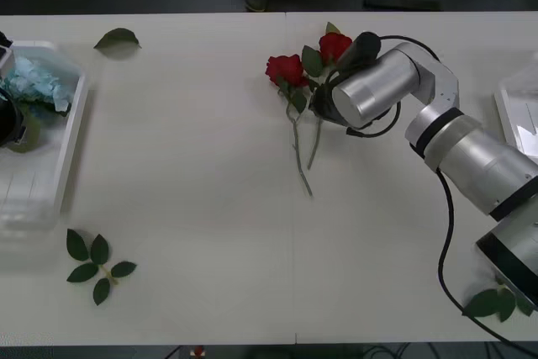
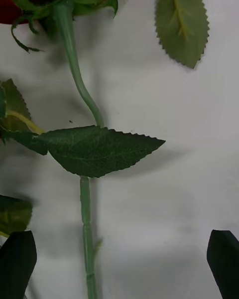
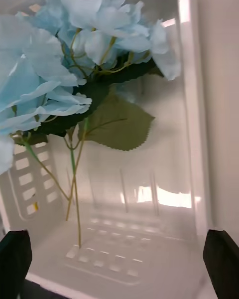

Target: Place the red flowers into the right box and the blue flowers into the left box. If a person shows an open palm, hand one flower to the person first, then continue sorting.

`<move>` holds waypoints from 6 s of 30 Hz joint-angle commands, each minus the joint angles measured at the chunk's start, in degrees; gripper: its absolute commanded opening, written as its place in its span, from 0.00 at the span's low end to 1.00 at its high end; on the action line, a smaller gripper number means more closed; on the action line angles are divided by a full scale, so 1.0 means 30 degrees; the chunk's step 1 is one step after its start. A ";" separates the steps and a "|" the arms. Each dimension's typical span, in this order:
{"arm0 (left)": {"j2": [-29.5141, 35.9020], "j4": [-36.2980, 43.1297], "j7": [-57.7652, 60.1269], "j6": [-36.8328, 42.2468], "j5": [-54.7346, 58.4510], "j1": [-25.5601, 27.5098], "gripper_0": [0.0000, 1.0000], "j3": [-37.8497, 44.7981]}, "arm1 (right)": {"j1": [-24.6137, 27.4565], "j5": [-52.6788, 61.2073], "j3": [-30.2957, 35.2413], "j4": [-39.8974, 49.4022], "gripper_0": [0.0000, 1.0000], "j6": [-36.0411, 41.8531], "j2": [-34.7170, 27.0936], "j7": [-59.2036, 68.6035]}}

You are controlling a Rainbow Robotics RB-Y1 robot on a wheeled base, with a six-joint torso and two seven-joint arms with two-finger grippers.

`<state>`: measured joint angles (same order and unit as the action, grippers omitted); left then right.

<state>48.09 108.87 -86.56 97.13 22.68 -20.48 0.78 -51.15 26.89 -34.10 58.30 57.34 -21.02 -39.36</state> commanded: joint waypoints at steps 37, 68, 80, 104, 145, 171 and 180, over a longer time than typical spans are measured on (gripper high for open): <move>-0.7915 0.3173 -1.2691 -0.2697 0.9727 0.1669 1.00 0.3372 | -0.0880 -0.2370 -0.2990 -0.2413 0.13 -0.1243 0.1793 -0.1264; -0.9174 0.3144 -1.3775 -0.3664 0.9932 0.1435 1.00 0.1995 | -0.2286 0.3782 -0.0177 0.4648 0.00 0.7429 -0.3481 -0.2787; -0.9174 0.3144 -1.8609 -0.3254 1.1162 0.1112 1.00 0.3109 | -0.3077 0.8997 0.3954 0.8076 0.00 1.2966 -0.7436 -0.3578; -1.0815 -0.2013 -2.2815 -0.0998 1.3799 -0.2638 1.00 0.4720 | -0.0675 1.0843 0.5272 0.3915 0.00 1.5515 -1.6840 -1.4594; -1.0786 -0.2013 -2.2815 -0.0793 1.3535 -0.2726 1.00 0.4749 | 0.3016 0.3548 0.5272 -0.3526 1.00 0.5729 -1.3793 -2.1127; -1.0786 -0.2042 -2.2815 -0.0559 1.3799 -0.2813 1.00 0.4749 | 0.2782 1.2718 0.6502 0.9482 1.00 1.2644 -1.3471 -0.9965; -1.0786 -0.2013 -2.2815 -0.0529 1.3799 -0.2813 1.00 0.4720 | 0.2753 1.0257 0.3163 1.4492 1.00 1.1501 -1.0336 -0.0737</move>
<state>15.30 101.79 -152.78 95.14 63.38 -27.37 15.10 -41.68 60.31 -23.33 99.10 92.09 -55.51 -46.70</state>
